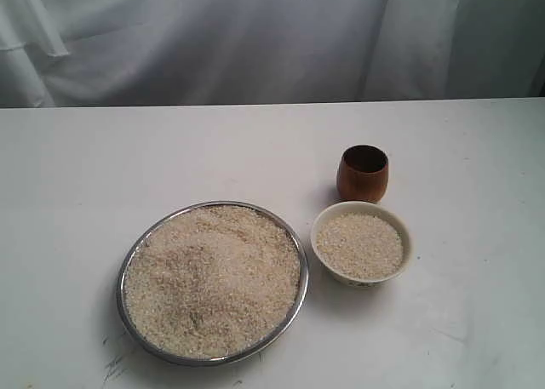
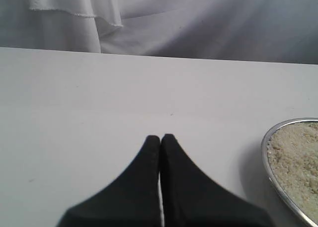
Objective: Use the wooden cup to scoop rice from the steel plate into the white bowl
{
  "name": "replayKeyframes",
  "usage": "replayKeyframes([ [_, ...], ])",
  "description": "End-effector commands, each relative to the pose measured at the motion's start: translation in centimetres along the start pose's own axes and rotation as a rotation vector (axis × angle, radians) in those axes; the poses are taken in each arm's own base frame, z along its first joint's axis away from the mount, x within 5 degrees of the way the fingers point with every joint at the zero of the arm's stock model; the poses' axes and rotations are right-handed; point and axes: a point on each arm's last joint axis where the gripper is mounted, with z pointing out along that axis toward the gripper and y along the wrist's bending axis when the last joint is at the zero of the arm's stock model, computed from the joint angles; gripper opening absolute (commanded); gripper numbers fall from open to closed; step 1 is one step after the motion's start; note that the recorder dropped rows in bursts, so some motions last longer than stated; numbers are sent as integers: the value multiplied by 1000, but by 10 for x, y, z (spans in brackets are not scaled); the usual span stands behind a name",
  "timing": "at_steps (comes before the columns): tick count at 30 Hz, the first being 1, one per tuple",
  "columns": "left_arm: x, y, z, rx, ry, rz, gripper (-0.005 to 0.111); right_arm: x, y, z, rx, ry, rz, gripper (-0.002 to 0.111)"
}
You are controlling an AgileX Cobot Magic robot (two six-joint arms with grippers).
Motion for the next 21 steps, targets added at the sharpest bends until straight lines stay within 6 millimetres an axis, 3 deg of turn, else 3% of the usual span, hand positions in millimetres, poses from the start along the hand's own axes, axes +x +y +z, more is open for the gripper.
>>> replayKeyframes([
  [1,0,0,0,3,-12,1,0,-30,2,-6,-66,-343,253,0],
  [4,0,0,0,3,-12,1,0,-43,-1,-12,-95,-505,391,0],
  [7,0,0,0,3,-12,1,0,-45,-3,-13,-100,-533,476,0],
  [9,0,0,0,3,-12,1,0,-45,-3,-13,-90,-525,456,0],
  [11,0,0,0,3,-12,1,0,-61,-3,-9,-48,-512,360,0],
  [16,0,0,0,3,-12,1,0,-117,-2,36,64,-425,68,0],
  [21,0,0,0,3,-12,1,0,-150,6,97,33,-334,-82,0],
])
